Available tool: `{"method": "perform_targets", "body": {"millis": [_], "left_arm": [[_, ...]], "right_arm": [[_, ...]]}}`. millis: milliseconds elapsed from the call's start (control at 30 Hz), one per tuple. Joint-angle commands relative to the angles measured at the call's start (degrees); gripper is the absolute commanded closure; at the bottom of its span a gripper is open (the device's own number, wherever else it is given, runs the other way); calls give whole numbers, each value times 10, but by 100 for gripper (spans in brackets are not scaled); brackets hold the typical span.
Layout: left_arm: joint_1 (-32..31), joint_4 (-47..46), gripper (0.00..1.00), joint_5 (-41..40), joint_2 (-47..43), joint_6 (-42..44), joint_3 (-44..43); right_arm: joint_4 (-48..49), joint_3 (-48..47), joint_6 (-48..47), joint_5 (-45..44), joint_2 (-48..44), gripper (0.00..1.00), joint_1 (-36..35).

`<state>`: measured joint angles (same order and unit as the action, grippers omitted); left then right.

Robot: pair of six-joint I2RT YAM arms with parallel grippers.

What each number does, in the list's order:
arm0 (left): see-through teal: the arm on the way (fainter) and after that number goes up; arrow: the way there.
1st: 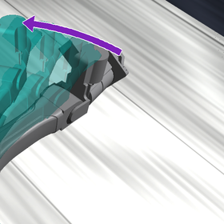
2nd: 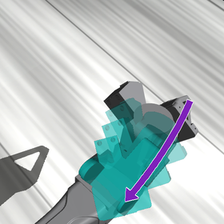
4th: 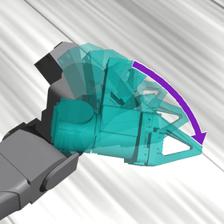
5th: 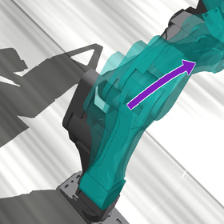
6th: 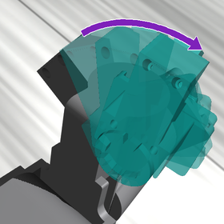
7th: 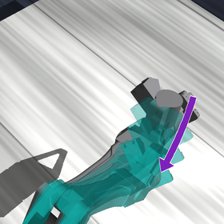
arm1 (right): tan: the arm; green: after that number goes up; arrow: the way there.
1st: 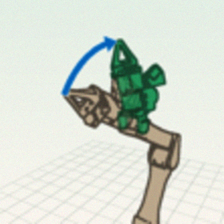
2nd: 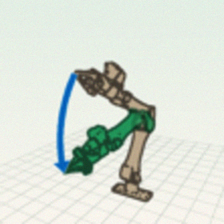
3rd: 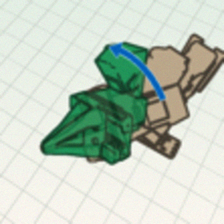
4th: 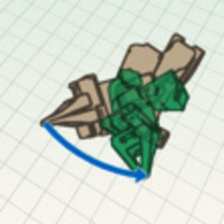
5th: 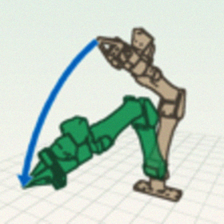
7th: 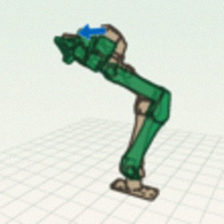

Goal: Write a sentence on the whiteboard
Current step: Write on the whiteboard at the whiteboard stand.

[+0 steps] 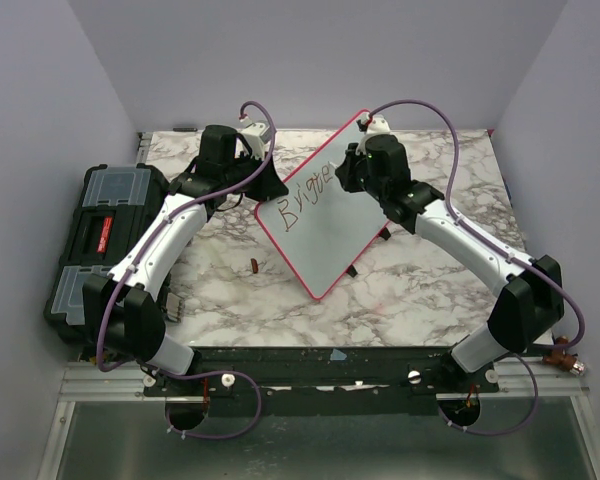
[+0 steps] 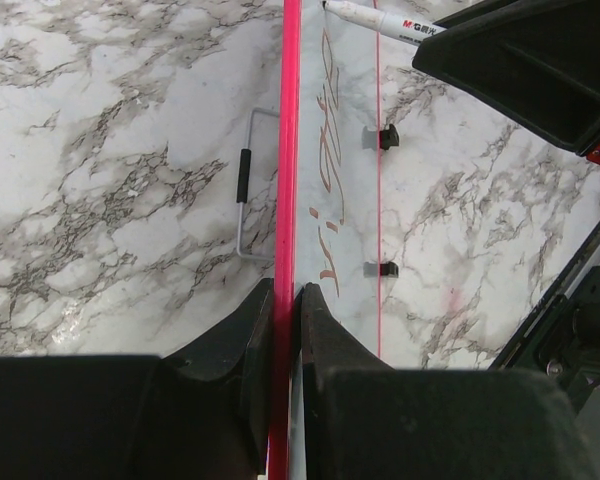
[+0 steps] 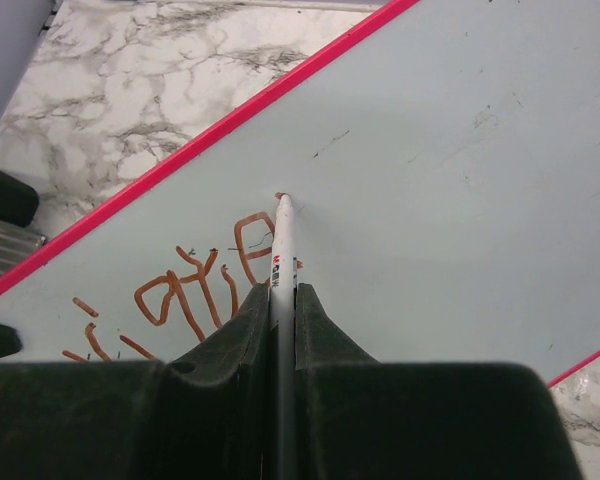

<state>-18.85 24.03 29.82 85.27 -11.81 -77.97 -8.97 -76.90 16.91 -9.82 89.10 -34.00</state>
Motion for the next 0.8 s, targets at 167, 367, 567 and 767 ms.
{"method": "perform_targets", "body": {"millis": [167,367,567,767], "left_arm": [[1,-28,100,-24,-22,39,2],[1,-29,100,-24,-20,40,2],[1,-29,100,-25,-20,40,1],[1,-28,100,-24,-19,39,1]], "right_arm": [[9,-8,-5,4,16,99,5],[12,8,1,10,15,99,5],[15,28,7,17,13,99,5],[20,54,15,20,2,99,5]]}}
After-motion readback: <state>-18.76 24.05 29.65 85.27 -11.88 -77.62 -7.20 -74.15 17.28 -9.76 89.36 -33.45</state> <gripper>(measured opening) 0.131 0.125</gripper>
